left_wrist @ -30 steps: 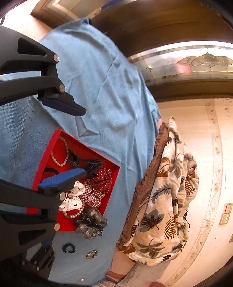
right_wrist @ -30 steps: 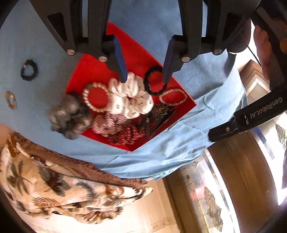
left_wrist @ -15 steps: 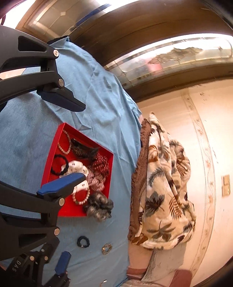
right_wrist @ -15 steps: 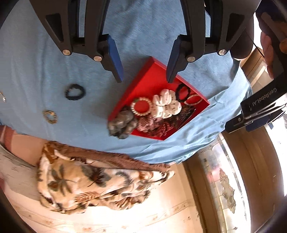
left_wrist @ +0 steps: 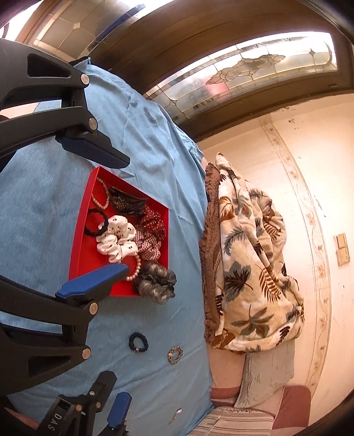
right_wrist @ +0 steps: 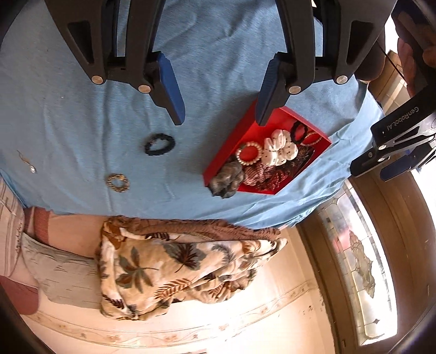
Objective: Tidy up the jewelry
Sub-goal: 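Lift both tools from the tray toward the black beaded and gold bracelets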
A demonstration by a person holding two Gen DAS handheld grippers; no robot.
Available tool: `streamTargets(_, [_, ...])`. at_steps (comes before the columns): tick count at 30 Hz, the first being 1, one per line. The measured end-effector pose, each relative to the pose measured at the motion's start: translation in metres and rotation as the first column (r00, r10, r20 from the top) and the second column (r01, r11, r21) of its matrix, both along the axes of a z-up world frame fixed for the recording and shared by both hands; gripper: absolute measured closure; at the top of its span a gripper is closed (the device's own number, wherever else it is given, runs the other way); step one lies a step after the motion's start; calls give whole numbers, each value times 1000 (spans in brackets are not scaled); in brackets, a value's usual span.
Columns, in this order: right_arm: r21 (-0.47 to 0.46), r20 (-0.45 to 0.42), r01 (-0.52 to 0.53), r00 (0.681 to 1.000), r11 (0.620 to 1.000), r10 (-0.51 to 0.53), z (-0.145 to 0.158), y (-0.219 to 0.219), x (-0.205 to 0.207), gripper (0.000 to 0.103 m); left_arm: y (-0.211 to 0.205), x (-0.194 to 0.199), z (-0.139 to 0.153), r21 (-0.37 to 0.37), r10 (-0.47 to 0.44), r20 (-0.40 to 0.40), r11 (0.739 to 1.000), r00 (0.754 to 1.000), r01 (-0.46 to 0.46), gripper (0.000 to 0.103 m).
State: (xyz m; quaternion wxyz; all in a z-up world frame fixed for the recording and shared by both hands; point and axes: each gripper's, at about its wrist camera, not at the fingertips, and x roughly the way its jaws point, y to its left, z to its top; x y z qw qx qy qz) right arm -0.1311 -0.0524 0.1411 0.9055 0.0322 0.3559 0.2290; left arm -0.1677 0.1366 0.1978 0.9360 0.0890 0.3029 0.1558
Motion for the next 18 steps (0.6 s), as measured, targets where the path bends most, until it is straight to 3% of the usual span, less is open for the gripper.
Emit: streamTargets(18, [-26, 44, 133, 990, 991, -131, 4, -68, -12, 40, -43, -4, 3, 20, -94, -3, 995, 996, 94, 30])
